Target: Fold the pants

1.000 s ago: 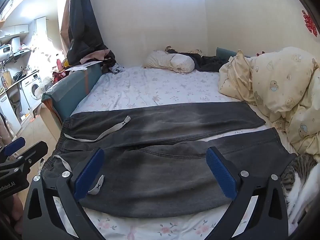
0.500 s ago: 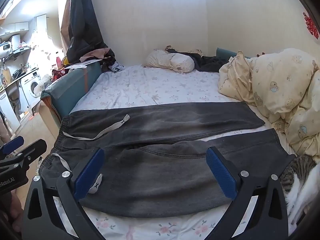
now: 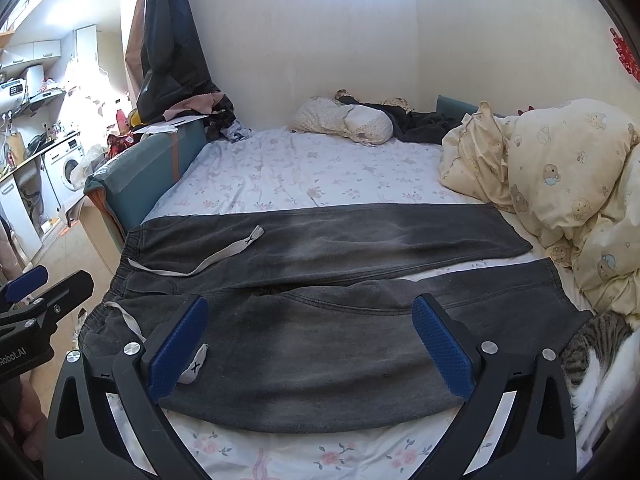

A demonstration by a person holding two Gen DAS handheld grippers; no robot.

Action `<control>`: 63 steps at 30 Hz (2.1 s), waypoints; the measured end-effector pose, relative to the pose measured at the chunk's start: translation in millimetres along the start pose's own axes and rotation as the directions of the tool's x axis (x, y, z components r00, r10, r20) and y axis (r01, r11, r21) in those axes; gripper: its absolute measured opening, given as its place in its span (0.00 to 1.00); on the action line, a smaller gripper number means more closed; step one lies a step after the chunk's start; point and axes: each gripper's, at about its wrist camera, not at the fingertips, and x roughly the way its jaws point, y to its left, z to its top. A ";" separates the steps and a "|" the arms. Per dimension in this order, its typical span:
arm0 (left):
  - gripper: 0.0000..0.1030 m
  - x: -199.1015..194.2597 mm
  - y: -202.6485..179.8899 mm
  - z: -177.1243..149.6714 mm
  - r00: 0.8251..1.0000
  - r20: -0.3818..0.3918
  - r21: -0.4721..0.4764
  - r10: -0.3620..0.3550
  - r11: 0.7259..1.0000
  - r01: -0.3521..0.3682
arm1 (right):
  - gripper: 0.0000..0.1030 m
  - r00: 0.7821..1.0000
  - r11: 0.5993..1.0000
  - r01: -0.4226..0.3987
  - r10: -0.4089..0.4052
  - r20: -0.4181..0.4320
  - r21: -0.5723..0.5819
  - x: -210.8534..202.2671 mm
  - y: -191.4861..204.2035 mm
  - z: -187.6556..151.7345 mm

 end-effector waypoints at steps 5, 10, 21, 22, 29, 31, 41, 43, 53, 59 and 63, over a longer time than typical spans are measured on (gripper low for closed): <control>1.00 -1.8 1.5 -0.2 1.000 0.006 0.000 0.002 1.000 -0.002 | 1.00 1.000 1.000 0.000 0.000 0.000 -0.001 0.3 2.4 -0.2; 1.00 -2.4 1.5 -0.5 1.000 0.007 -0.001 0.004 1.000 -0.004 | 1.00 1.000 1.000 0.002 -0.002 0.000 -0.003 0.5 3.2 -0.1; 1.00 -3.5 1.0 0.5 1.000 0.008 0.004 0.004 1.000 -0.004 | 1.00 1.000 1.000 -0.001 0.001 0.000 0.001 0.3 2.3 -0.7; 1.00 -3.5 1.2 0.3 1.000 0.007 0.004 0.004 1.000 -0.004 | 1.00 1.000 1.000 -0.001 0.001 0.000 0.001 0.3 2.7 -0.7; 1.00 -3.6 1.8 -0.2 1.000 0.008 0.005 0.003 1.000 -0.003 | 1.00 1.000 1.000 0.000 0.000 -0.002 0.001 0.5 2.9 -0.6; 1.00 -3.7 1.8 0.0 1.000 0.009 0.005 0.004 1.000 -0.004 | 1.00 1.000 1.000 -0.001 0.001 -0.002 0.001 0.5 2.2 -0.7; 1.00 -5.0 5.0 0.8 1.000 0.005 0.003 0.002 1.000 -0.002 | 1.00 1.000 1.000 0.000 0.000 -0.003 0.003 0.8 2.7 -0.7; 1.00 -5.0 5.3 0.8 1.000 0.004 0.004 0.002 1.000 -0.002 | 1.00 1.000 1.000 -0.002 0.002 -0.004 0.004 0.7 2.4 -0.6; 1.00 -5.7 7.5 0.4 1.000 -0.001 0.002 -0.002 1.000 0.002 | 1.00 1.000 1.000 -0.003 0.003 -0.014 0.019 1.7 1.9 -2.2; 1.00 -3.6 10.0 0.5 1.000 -0.006 -0.001 -0.009 1.000 0.009 | 1.00 1.000 1.000 -0.009 0.009 -0.018 0.019 4.9 -0.1 -3.2; 1.00 -0.4 24.2 1.7 1.000 -0.029 -0.052 0.001 0.999 -0.002 | 1.00 1.000 1.000 -0.013 0.014 -0.019 0.025 5.4 -0.4 -1.9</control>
